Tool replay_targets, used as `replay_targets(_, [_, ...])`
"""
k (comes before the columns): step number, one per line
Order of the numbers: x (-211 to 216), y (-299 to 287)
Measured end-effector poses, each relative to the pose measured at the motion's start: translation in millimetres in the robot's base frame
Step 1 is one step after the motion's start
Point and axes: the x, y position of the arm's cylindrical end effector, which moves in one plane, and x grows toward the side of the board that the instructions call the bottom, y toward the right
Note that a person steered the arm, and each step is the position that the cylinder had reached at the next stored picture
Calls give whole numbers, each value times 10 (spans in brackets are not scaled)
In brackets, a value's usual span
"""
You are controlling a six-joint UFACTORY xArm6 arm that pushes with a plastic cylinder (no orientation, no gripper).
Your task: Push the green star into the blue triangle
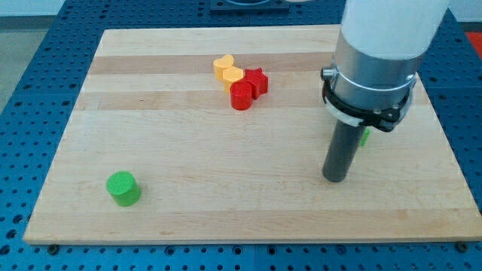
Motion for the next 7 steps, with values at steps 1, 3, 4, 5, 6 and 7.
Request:
replay_targets(1, [-135, 211])
replay_targets(3, [-557, 246])
replay_targets(4, [-724, 254])
replay_targets(5, [-783, 254])
replay_targets(6, [-811, 254])
replay_targets(7, [-763, -372])
